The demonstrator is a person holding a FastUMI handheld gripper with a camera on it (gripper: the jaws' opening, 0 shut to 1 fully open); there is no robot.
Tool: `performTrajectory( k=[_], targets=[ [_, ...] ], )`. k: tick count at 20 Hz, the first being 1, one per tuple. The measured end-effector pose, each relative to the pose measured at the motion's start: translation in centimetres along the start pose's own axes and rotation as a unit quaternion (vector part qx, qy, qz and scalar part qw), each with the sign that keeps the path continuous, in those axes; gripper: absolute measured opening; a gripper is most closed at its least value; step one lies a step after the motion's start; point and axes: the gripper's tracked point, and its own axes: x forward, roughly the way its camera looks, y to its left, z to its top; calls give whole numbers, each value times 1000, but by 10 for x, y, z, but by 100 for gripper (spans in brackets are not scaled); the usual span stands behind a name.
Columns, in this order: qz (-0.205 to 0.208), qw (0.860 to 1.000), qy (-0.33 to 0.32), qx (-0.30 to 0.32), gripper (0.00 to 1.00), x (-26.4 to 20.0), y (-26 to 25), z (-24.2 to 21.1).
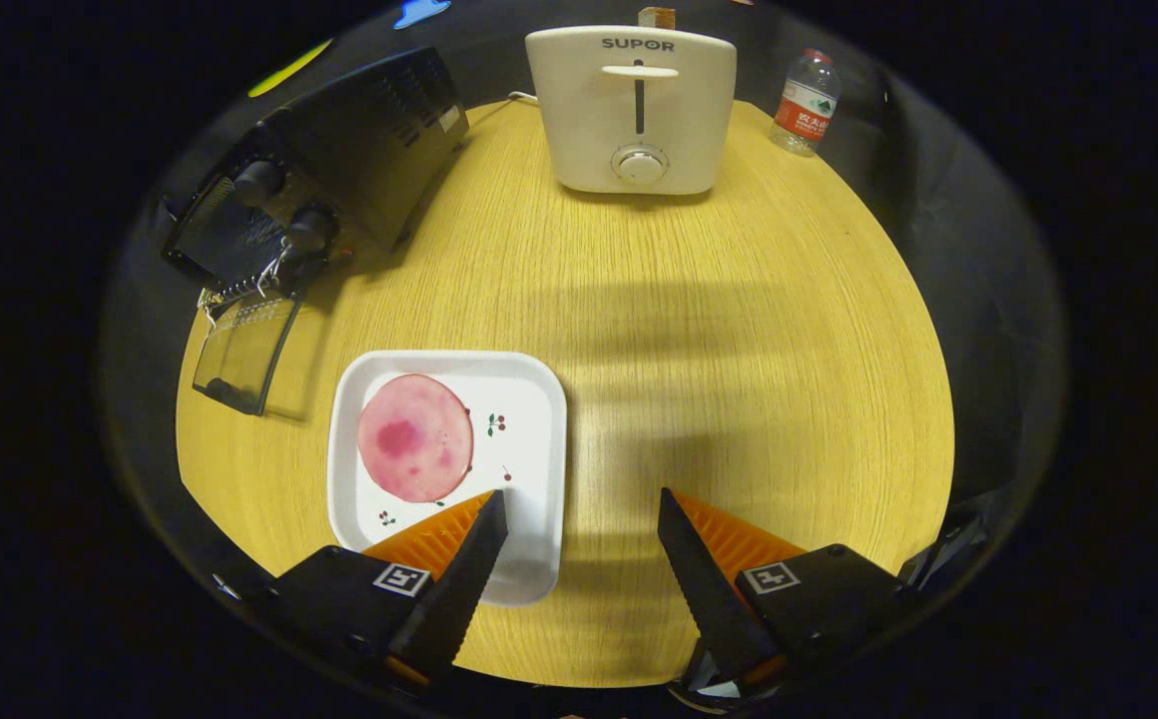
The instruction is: Open the toaster oven, put the food inside, and close the toaster oven door.
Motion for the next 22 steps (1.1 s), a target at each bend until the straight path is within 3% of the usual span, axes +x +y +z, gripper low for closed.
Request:
performTrajectory(
  k=[3,6,12,14,16,22],
  targets=[
    [-4,1000,3,-5,95,6,5,0],
    [-2,999,32,5,78,5,9,2],
    [10,995,85,46,33,7,18,1],
    [-4,995,80,61,32,8,10,2],
    [4,996,71,50,6,3,10,5],
    [25,998,46,32,2,4,10,2]
  ],
)
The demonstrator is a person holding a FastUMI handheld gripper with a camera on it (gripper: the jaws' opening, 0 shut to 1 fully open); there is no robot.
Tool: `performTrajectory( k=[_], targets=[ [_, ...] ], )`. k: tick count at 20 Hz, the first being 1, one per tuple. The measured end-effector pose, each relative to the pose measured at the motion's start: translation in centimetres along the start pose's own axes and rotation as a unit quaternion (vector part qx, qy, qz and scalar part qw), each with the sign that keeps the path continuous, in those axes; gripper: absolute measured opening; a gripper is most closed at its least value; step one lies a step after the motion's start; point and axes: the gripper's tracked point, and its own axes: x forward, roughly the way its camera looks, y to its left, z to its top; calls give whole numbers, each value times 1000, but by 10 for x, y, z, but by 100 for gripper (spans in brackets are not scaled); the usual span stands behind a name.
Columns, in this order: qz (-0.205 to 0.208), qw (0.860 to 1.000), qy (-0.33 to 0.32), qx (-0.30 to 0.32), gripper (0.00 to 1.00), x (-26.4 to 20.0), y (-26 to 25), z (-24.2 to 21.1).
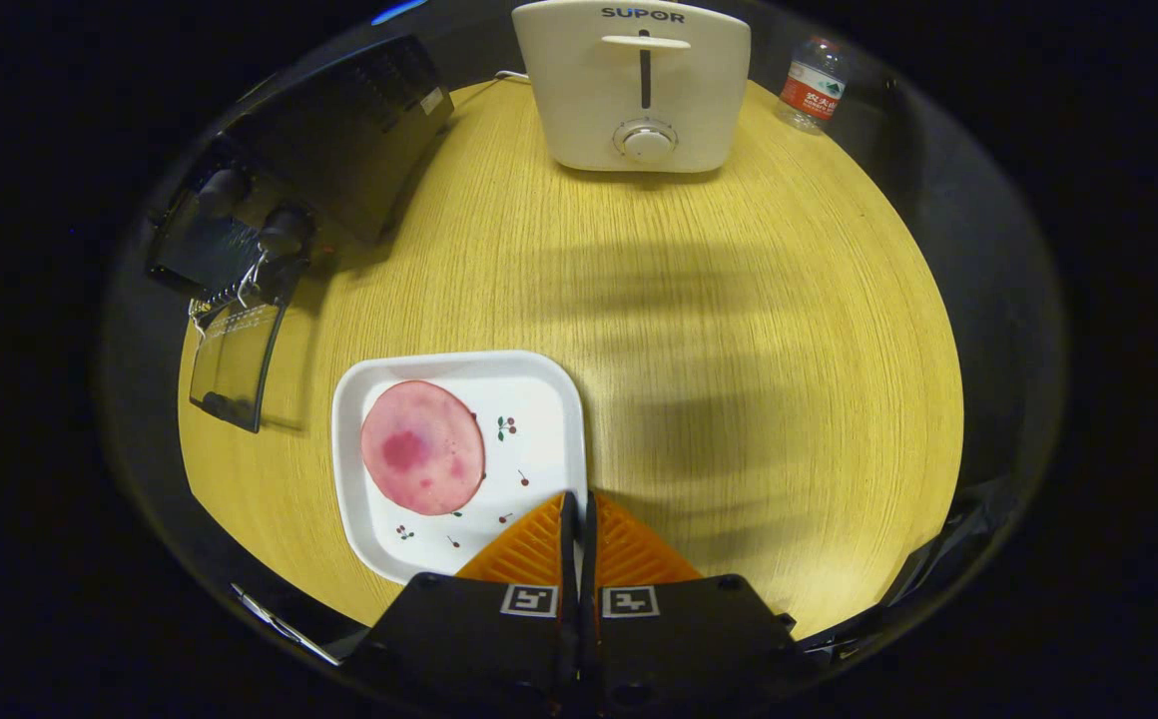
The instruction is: Open the toaster oven, put the food inside, and close the toaster oven door.
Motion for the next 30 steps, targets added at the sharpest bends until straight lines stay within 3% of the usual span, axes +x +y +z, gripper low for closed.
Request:
performTrajectory(
  k=[9,13,22,30],
  targets=[
    [56,996,-1,66,2,0,8,-9],
    [105,986,-7,128,2,-14,19,-19],
    [160,969,-56,180,2,-56,31,-23],
    [225,940,-94,238,2,-103,67,-28]
  ],
)
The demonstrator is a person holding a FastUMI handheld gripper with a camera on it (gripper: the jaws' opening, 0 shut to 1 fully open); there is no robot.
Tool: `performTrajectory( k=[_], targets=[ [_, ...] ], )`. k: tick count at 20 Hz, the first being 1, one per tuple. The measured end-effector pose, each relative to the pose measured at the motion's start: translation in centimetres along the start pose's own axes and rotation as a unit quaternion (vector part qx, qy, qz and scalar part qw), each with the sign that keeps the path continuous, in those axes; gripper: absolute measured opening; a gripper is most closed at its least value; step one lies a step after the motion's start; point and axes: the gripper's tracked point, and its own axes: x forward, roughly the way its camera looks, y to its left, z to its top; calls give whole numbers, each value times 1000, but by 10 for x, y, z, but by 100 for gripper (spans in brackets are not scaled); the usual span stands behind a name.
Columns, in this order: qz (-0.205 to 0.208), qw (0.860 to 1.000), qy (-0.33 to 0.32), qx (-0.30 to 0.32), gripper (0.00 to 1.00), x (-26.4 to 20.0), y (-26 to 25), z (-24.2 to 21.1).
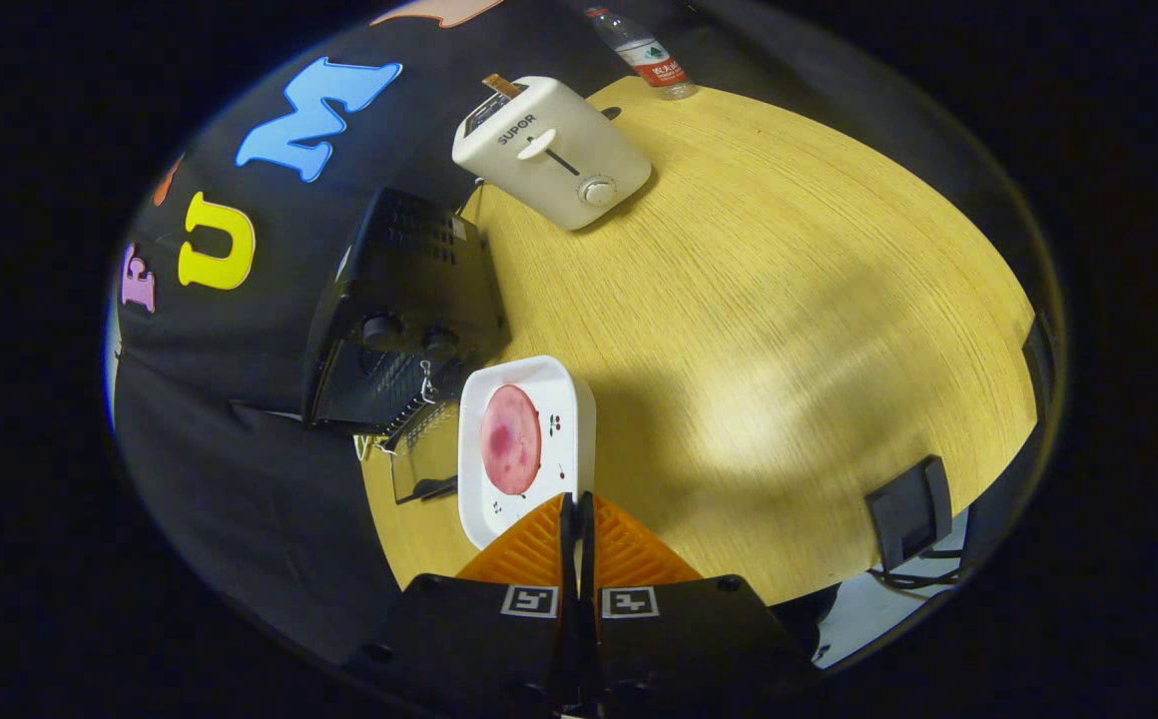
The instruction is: Open the toaster oven, put the food inside, and close the toaster oven door.
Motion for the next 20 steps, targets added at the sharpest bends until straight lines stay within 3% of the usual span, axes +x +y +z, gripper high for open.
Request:
performTrajectory(
  k=[6,11,15,20],
  targets=[
    [52,999,-3,-7,2,-1,60,-44],
    [66,998,8,-15,2,19,106,-75],
    [89,996,-1,-3,2,43,144,-83],
    [88,995,-36,42,2,85,156,-66]
  ],
)
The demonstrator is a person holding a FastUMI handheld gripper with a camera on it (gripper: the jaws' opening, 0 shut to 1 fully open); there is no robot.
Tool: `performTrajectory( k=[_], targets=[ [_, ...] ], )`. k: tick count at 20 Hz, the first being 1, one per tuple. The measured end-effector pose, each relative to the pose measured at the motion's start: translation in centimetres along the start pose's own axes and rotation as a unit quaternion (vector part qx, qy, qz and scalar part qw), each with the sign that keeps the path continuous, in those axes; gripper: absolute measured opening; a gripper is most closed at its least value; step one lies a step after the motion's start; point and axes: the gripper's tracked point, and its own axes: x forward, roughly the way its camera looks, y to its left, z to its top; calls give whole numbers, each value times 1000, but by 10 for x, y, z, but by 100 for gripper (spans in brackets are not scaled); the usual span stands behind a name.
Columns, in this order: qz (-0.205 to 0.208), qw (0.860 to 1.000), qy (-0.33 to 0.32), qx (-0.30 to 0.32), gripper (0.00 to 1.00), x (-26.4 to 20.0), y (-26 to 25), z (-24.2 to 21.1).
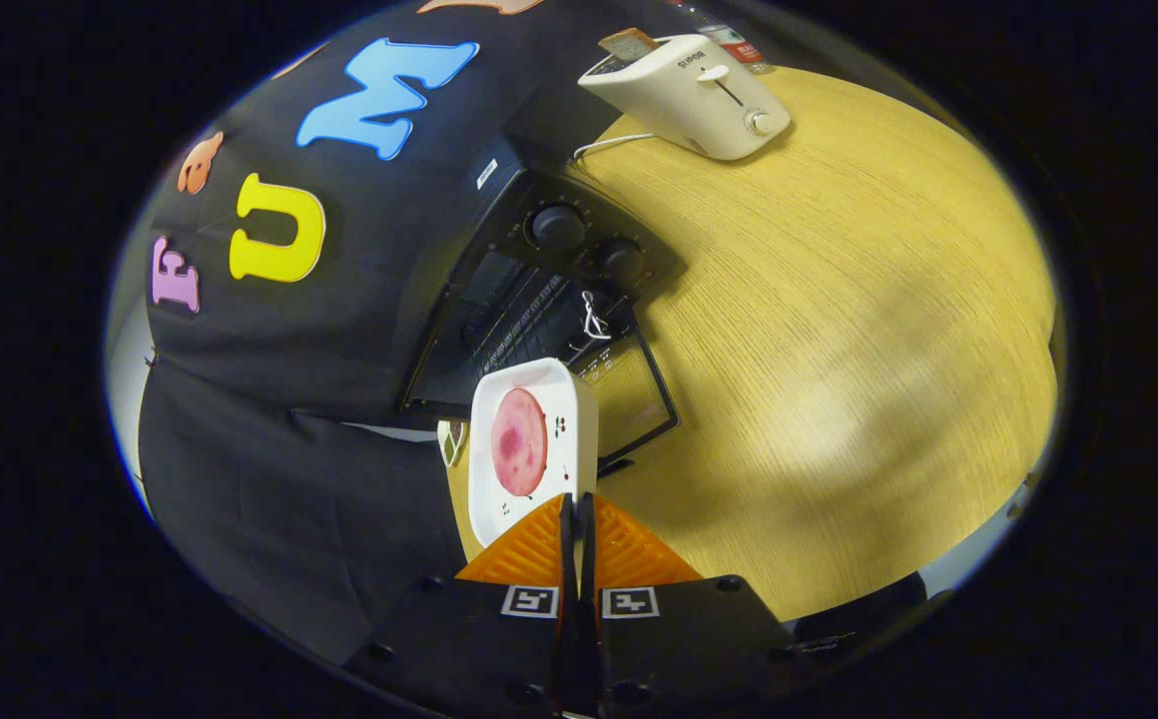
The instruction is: Open the toaster oven, put the food inside, and close the toaster oven door.
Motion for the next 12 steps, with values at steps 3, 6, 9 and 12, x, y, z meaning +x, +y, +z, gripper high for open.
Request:
performTrajectory(
  k=[3,6,9,12],
  targets=[
    [6,999,-10,30,2,27,3,5],
    [17,998,-14,56,2,53,12,11],
    [28,996,-27,83,2,73,21,22],
    [37,992,-45,108,2,91,28,35]
  ],
)
